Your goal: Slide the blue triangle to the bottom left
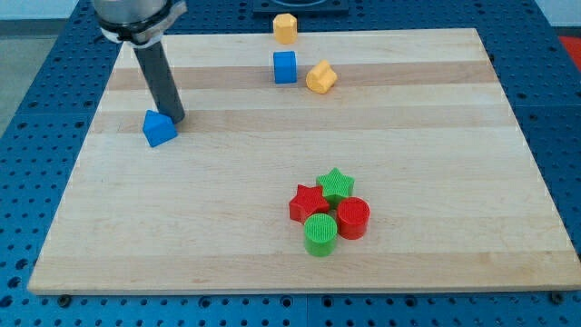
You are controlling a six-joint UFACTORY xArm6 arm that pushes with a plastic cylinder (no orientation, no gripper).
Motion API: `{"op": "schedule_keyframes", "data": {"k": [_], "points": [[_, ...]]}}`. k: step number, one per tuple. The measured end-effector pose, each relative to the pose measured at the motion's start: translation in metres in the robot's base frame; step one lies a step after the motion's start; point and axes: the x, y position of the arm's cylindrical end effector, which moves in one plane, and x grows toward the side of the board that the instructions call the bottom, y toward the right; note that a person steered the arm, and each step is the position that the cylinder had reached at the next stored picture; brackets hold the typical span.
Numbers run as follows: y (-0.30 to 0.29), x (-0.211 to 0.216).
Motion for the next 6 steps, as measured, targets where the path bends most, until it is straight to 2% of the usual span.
{"op": "schedule_keyframes", "data": {"k": [1,3,4,6], "points": [[-0.014,0.001],[-0.014,0.051],[-0.026,0.079],[-0.066,0.108]]}}
